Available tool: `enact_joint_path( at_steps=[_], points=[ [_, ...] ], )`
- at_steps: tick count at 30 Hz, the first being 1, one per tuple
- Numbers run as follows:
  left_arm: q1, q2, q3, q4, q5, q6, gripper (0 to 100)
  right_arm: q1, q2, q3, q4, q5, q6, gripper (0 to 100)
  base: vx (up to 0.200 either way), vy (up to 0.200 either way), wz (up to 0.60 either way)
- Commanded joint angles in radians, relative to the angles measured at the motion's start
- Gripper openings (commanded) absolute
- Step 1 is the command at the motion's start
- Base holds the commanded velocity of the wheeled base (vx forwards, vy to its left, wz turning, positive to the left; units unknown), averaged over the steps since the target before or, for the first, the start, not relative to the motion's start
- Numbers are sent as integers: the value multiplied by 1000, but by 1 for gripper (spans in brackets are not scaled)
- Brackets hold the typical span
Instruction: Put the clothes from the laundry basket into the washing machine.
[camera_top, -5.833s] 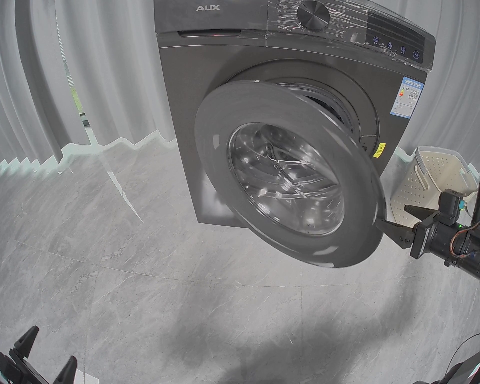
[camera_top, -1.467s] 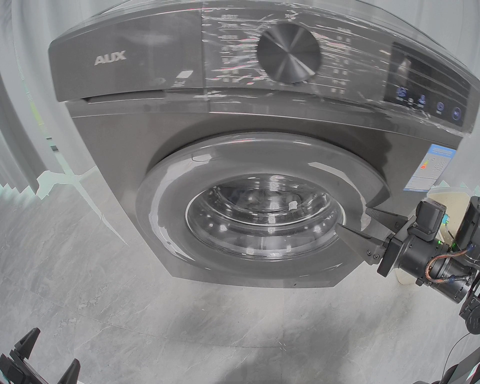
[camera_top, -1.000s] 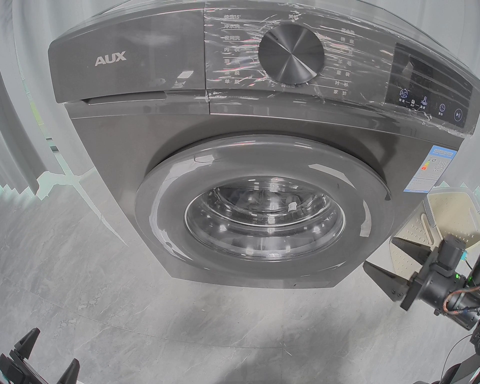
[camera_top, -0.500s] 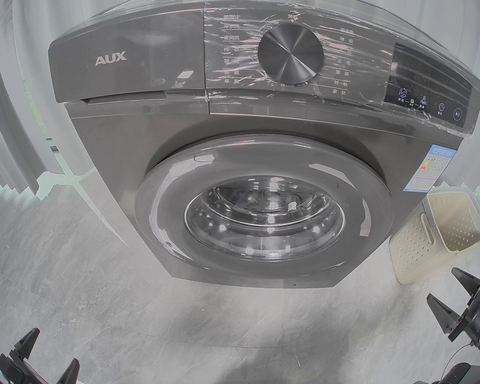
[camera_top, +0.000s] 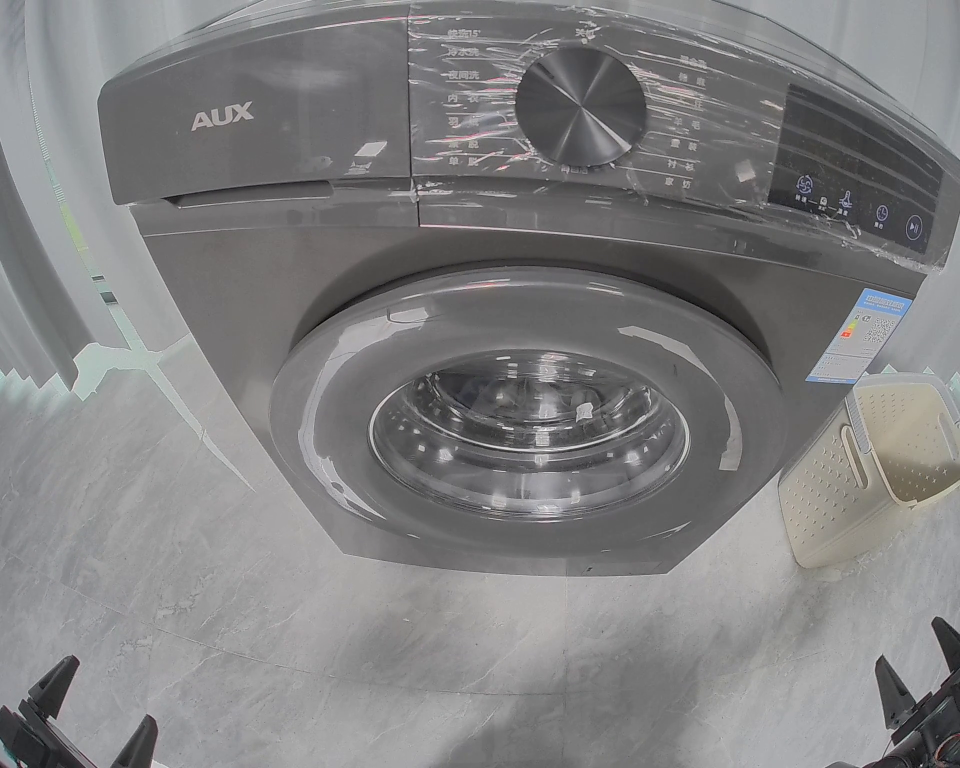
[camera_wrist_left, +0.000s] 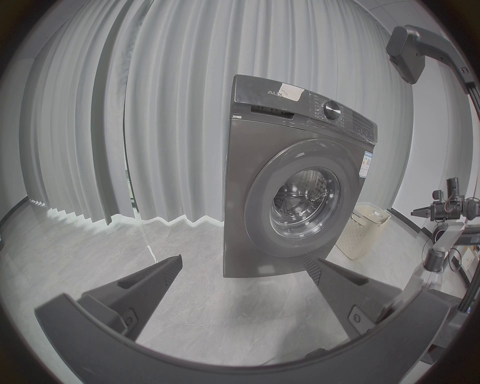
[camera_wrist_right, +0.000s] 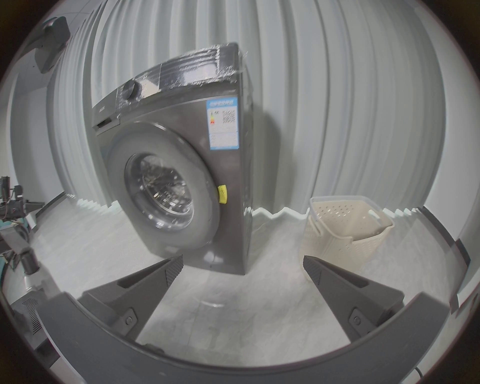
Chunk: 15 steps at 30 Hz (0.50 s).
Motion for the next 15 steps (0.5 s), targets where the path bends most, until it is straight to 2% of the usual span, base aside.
enact_joint_path(
  at_steps=[1,2,3,4,5,6,8,10,12,15],
  points=[
    [1,-16,-1,0,8,-13,100,-33,-92,18,-10,-9,5,100,0,0,0],
    [1,-16,-1,0,31,-26,100,-33,-92,18,-8,-8,1,100,0,0,0],
    [1,-16,-1,0,31,-26,100,-33,-92,18,-8,-8,1,100,0,0,0],
    [0,-16,-1,1,143,-32,100,-33,-92,18,-8,-9,2,100,0,0,0],
    [-2,-16,-1,6,191,-19,100,-33,-92,18,-8,-9,4,100,0,0,0],
    [0,-16,17,5,238,7,100,-33,-92,18,-8,-11,5,100,0,0,0],
    [1,-16,32,-12,226,30,100,-34,-92,18,-8,-9,4,100,0,0,0],
    [0,-16,34,-23,206,39,100,-34,-92,18,-8,-6,1,100,0,0,0],
    [0,-16,32,-22,198,39,100,-34,-92,18,-8,2,-4,100,0,0,0],
    [-2,-16,35,-26,198,20,100,-34,-92,18,-8,8,-4,100,0,0,0]
  ],
)
